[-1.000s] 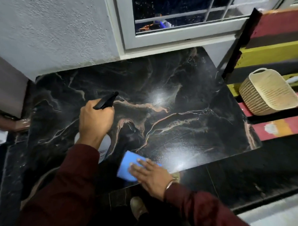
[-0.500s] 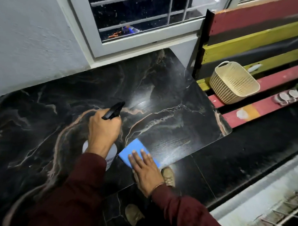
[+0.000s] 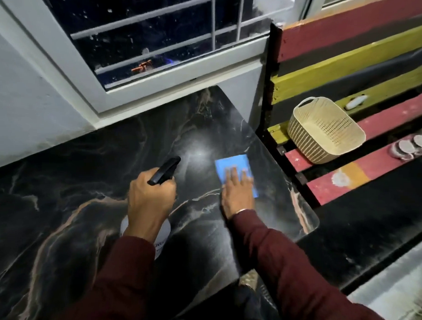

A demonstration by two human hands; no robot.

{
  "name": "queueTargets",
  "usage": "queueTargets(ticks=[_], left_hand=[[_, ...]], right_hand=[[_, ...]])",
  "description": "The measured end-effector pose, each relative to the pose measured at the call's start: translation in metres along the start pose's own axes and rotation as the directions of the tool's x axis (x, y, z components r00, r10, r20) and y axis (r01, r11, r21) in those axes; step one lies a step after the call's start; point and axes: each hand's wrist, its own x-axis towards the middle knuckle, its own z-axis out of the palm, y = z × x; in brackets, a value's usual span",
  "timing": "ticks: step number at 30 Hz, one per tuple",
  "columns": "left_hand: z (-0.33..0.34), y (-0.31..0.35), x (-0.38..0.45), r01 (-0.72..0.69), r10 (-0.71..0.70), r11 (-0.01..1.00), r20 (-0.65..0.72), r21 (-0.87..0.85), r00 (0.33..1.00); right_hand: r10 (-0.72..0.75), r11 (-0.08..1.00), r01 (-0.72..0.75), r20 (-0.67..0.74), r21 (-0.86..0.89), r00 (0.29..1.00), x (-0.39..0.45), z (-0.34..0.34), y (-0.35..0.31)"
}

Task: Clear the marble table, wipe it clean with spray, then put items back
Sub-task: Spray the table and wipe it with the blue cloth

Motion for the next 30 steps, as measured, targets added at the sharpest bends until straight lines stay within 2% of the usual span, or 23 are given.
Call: queueTargets(ticks=[1, 3, 5, 7, 9, 12, 16, 20, 22, 24, 26, 30], left_hand=[[0.007, 0.007, 0.008, 0.001, -0.001, 1.000, -0.009, 0.009, 1.000], [0.019, 0.020, 0.024, 0.005, -0.004, 1.000, -0.034, 0.012, 0.999], [0.031, 0.032, 0.037, 0.011, -0.010, 1.000, -0.054, 0.020, 0.998], [0.045, 0.046, 0.049, -0.001, 0.002, 1.000, -0.071, 0.022, 0.997], [0.052, 0.055, 0.054, -0.031, 0.031, 0.999, -0.077, 0.007, 0.997], [0.061, 0.066, 0.057, -0.057, 0.060, 0.998, -0.103, 0.032, 0.993], [0.066, 0.075, 0.042, -0.084, 0.085, 0.996, -0.088, 0.021, 0.992], [0.062, 0.072, 0.023, -0.133, 0.133, 0.991, -0.001, 0.008, 0.991], [0.059, 0.070, 0.016, -0.136, 0.136, 0.991, 0.008, 0.007, 0.991], [0.052, 0.066, 0.007, -0.129, 0.129, 0.992, 0.013, 0.008, 0.992], [0.044, 0.062, -0.002, -0.126, 0.126, 0.992, 0.021, 0.003, 0.992], [0.024, 0.053, -0.021, -0.131, 0.130, 0.991, 0.043, 0.015, 0.991]], right_hand=[[-0.130, 0.991, 0.130, 0.068, -0.003, 0.989, 0.006, 0.006, -0.019], [-0.376, 0.925, 0.378, 0.175, 0.021, 0.910, 0.015, 0.014, -0.044], [-0.492, 0.870, 0.490, 0.178, 0.061, 0.852, 0.040, 0.008, -0.047], [-0.451, 0.890, 0.455, 0.161, 0.011, 0.878, 0.085, 0.002, -0.026], [-0.284, 0.957, 0.289, 0.113, -0.037, 0.952, 0.122, -0.010, -0.001], [-0.115, 0.992, 0.112, 0.060, 0.054, 0.991, 0.134, -0.023, 0.044], [-0.041, 0.996, 0.039, 0.025, 0.080, 0.999, 0.060, -0.023, 0.081], [-0.148, 0.988, 0.151, 0.094, -0.028, 0.985, -0.019, -0.032, 0.129], [-0.022, 0.999, 0.024, 0.068, -0.034, 0.997, -0.039, -0.037, 0.152], [0.123, 0.992, -0.122, 0.035, -0.029, 0.992, -0.061, -0.034, 0.149], [0.169, 0.985, -0.169, 0.014, -0.017, 0.985, -0.088, -0.026, 0.120], [-0.054, 0.999, 0.054, 0.026, -0.002, 0.998, -0.150, -0.002, 0.040]])
